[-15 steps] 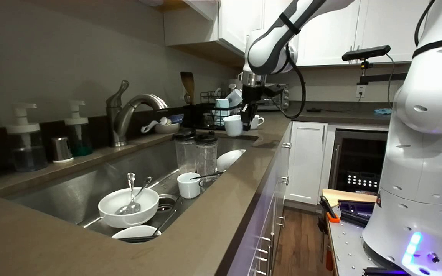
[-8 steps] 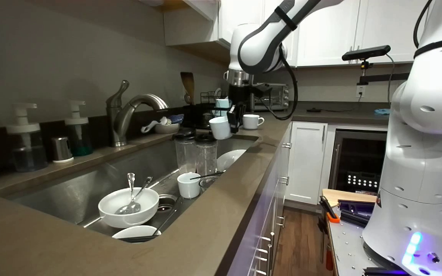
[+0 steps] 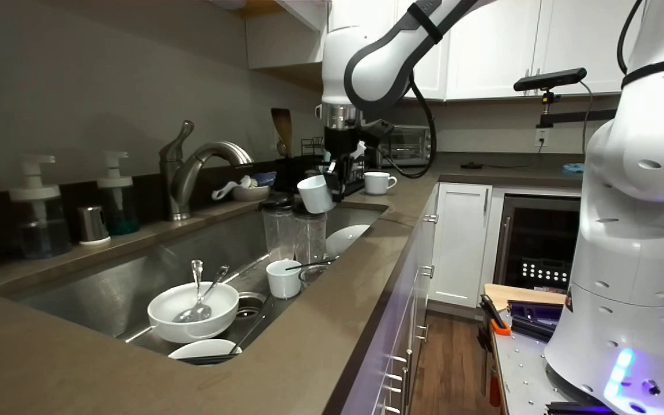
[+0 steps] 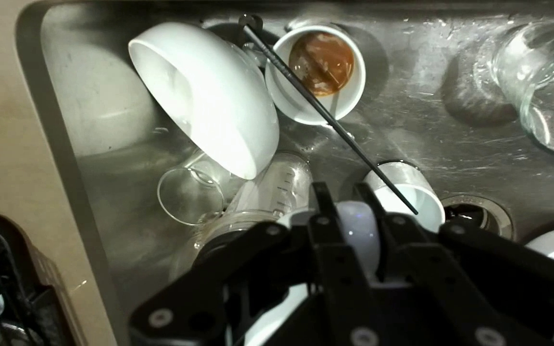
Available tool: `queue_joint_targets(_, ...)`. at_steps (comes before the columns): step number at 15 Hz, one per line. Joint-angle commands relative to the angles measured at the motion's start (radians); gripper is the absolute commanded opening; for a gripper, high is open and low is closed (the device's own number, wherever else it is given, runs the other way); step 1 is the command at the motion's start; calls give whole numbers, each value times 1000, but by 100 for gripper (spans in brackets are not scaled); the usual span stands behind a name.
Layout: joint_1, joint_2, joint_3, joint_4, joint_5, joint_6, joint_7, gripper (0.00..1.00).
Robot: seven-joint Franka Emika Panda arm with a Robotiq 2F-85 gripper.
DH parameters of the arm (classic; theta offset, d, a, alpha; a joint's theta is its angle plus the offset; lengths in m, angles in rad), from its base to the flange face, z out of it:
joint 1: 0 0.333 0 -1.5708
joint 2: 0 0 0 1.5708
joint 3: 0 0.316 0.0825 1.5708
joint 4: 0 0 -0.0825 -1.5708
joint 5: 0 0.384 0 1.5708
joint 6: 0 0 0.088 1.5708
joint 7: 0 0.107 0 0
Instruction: Get the cup on the left and pour the water in the sink, and put it on the left side of the sink
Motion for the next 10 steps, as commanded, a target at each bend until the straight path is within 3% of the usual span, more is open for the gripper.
queue_joint_targets(1, 16, 28, 35, 47, -112, -70, 98, 8)
queue_joint_targets(10, 99, 67, 71, 95, -165, -234, 110, 8)
